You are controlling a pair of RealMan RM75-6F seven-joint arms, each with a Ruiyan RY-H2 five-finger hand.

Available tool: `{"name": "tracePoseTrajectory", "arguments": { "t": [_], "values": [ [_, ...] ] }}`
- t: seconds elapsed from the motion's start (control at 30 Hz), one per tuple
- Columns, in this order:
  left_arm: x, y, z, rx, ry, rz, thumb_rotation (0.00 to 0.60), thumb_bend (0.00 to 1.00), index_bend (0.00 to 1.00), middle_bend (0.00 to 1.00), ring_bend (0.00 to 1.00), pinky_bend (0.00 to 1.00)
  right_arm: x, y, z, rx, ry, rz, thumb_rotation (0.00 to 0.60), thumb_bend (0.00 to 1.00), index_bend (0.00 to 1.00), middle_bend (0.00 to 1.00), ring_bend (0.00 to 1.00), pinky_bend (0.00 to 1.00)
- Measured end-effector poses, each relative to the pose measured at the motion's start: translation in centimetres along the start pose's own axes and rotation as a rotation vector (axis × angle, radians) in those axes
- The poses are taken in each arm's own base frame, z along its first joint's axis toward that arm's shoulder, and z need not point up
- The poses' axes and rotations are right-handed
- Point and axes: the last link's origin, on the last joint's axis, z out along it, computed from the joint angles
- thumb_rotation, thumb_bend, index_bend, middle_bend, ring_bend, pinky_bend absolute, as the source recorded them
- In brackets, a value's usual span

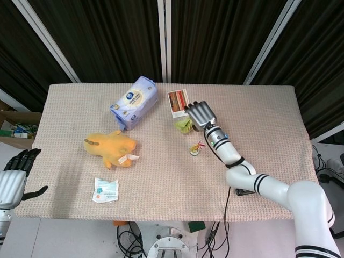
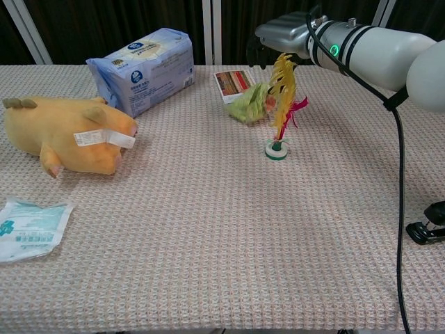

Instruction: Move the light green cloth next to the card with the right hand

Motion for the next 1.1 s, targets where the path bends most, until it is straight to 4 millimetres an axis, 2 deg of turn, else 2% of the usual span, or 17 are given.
{"name": "tracePoseTrajectory", "arguments": {
  "t": [0.23,0.37,0.43,0.5,0.57,0.63,0.7,0.73,0.8,0.83,0.9,0.93,1.03,1.1],
  "values": [
    [0.0,0.0,0.0,0.001,0.006,-0.001,0.578,0.09,0.07,0.1,0.05,0.15,0.1,0.2,-0.6,0.0,-0.003,0.007,0.6,0.18,0.25,0.28,0.21,0.45],
    [0.2,0.0,0.0,0.004,0.01,-0.002,0.58,0.09,0.07,0.1,0.05,0.15,0.8,1.1,-1.6,-0.018,0.031,0.037,0.6,0.18,0.17,0.24,0.15,0.41],
    [0.2,-0.1,0.0,0.006,0.013,-0.003,0.58,0.09,0.07,0.1,0.05,0.15,1.5,2.0,-2.7,-0.035,0.056,0.054,0.6,0.17,0.14,0.22,0.11,0.38],
    [0.2,0.0,0.0,0.006,0.014,-0.005,0.58,0.09,0.07,0.1,0.05,0.15,2.2,3.2,-4.1,-0.055,0.081,0.071,0.6,0.17,0.14,0.24,0.12,0.38],
    [0.2,0.0,0.0,0.006,0.015,-0.008,0.579,0.09,0.07,0.1,0.05,0.15,3.1,5.1,-6.5,-0.092,0.115,0.091,0.6,0.16,0.15,0.25,0.12,0.38],
    [0.1,0.2,0.0,0.005,0.017,-0.012,0.579,0.09,0.07,0.1,0.05,0.15,3.6,7.8,-9.8,-0.149,0.143,0.106,0.6,0.15,0.15,0.24,0.1,0.37],
    [0.1,0.2,-0.1,0.007,0.021,-0.015,0.58,0.09,0.07,0.1,0.05,0.15,3.4,10.1,-13.3,-0.207,0.151,0.118,0.6,0.13,0.11,0.2,0.07,0.29],
    [0.0,0.3,-0.1,0.009,0.024,-0.017,0.58,0.09,0.07,0.1,0.05,0.15,3.0,11.6,-15.9,-0.251,0.148,0.126,0.6,0.13,0.07,0.17,0.04,0.24],
    [0.0,0.3,-0.2,0.012,0.031,-0.02,0.581,0.09,0.07,0.1,0.05,0.15,1.7,13.4,-19.9,-0.32,0.138,0.151,0.6,0.12,0.02,0.14,0.02,0.2],
    [-0.1,0.3,-0.3,0.016,0.036,-0.022,0.58,0.09,0.07,0.1,0.05,0.15,0.5,14.2,-22.7,-0.366,0.128,0.176,0.6,0.12,0.01,0.13,0.01,0.19],
    [-0.1,0.3,-0.4,0.023,0.042,-0.024,0.579,0.09,0.07,0.1,0.05,0.15,-1.4,14.9,-26.9,-0.437,0.107,0.221,0.6,0.12,0.0,0.1,0.0,0.14],
    [-0.1,0.3,-0.5,0.026,0.044,-0.023,0.579,0.09,0.07,0.1,0.05,0.15,-2.8,15.1,-29.7,-0.484,0.088,0.253,0.6,0.13,0.0,0.06,0.0,0.09],
    [-0.1,0.2,-0.7,0.032,0.045,-0.022,0.579,0.09,0.07,0.1,0.05,0.15,-5.8,14.8,-36.1,-0.597,0.051,0.313,0.6,0.13,0.0,0.0,0.0,0.0],
    [-0.1,0.2,-0.7,0.029,0.043,-0.019,0.578,0.09,0.07,0.1,0.05,0.15,-7.0,14.3,-38.9,-0.644,0.06,0.326,0.6,0.13,0.0,0.0,0.0,0.0]
  ]
}}
